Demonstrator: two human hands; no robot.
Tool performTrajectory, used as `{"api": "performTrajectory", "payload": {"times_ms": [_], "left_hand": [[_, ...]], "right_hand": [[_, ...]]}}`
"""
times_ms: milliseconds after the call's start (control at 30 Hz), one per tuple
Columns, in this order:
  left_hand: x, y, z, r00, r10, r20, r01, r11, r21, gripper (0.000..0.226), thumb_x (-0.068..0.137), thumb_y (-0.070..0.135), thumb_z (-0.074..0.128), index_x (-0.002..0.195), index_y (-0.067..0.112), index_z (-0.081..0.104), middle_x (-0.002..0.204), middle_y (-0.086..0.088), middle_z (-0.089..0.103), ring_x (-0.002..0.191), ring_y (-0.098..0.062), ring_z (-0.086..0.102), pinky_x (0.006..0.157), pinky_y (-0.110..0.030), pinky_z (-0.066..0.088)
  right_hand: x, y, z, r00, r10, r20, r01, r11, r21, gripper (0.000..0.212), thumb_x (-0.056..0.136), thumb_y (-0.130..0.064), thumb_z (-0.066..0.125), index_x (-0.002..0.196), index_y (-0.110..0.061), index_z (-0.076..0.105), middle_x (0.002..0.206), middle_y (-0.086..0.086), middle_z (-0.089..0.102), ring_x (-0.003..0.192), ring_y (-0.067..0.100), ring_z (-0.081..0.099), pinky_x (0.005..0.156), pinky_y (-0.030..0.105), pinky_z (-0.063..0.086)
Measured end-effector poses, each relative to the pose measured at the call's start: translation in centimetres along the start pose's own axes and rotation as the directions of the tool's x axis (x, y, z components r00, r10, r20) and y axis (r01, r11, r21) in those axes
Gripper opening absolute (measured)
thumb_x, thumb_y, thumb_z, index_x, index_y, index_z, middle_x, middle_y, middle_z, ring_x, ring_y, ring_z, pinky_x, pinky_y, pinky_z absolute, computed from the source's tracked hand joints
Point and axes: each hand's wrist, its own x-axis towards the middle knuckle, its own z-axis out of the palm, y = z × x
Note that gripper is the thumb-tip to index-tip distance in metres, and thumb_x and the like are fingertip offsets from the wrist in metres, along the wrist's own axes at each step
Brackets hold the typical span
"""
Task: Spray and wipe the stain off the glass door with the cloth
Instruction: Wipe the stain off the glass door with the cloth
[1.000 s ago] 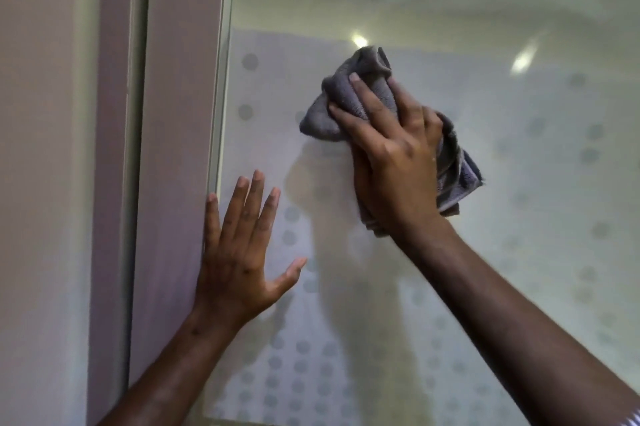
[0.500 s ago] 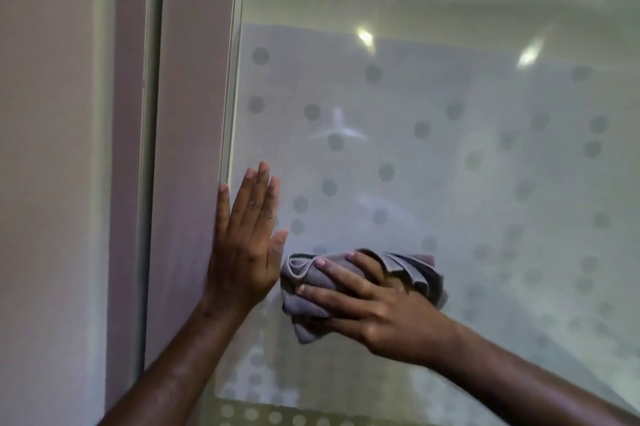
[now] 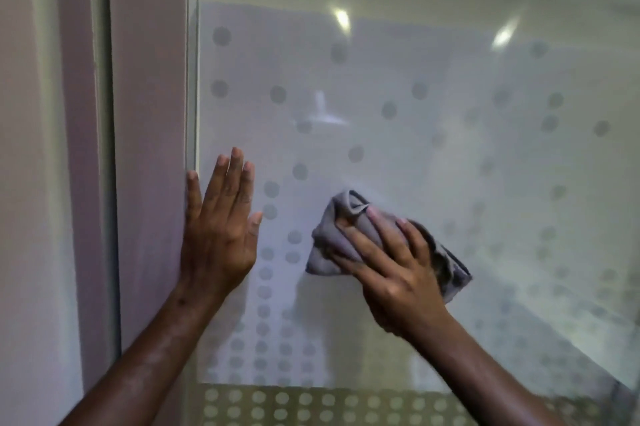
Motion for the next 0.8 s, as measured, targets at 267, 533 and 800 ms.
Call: {"api": "performTrajectory", "payload": {"times_ms": [267,533,800], "left_hand": [[-0.1,0.0,0.3,1.0,-0.005,-0.013,0.005,1.0,-0.005,0.064,0.107,0.031,0.03,0.163,0.004,0.019,0.174,-0.013,0.01,0.162,-0.028,0.009,0.129,-0.062,0.008],[-0.2,-0.1,0.1,1.0,-0.006,-0.024,0.005,1.0,-0.024,0.063,0.107,0.029,0.032,0.162,0.002,0.021,0.172,-0.017,0.016,0.162,-0.028,0.01,0.129,-0.062,0.008],[-0.1,0.4,0.1,0.999,-0.02,-0.04,0.019,0.999,-0.034,0.063,0.106,0.029,0.031,0.161,0.0,0.023,0.172,-0.017,0.016,0.162,-0.028,0.01,0.129,-0.061,0.007]], "right_hand": [[3.3,3.3,-0.8,0.666,0.673,-0.323,-0.678,0.726,0.114,0.053,0.093,-0.01,0.053,0.144,-0.022,0.062,0.161,0.008,0.047,0.153,0.037,0.036,0.115,0.059,0.036],[-1.9,-1.6,1.4,0.998,0.019,-0.065,-0.018,1.0,0.005,0.038,0.106,-0.014,0.047,0.137,-0.027,0.066,0.162,0.0,0.046,0.154,0.033,0.037,0.116,0.056,0.037],[-8.5,11.5,-3.8,0.365,0.833,-0.416,-0.848,0.482,0.222,0.072,0.077,0.003,0.051,0.144,-0.022,0.061,0.156,0.009,0.053,0.142,0.036,0.05,0.119,0.046,0.042]]}}
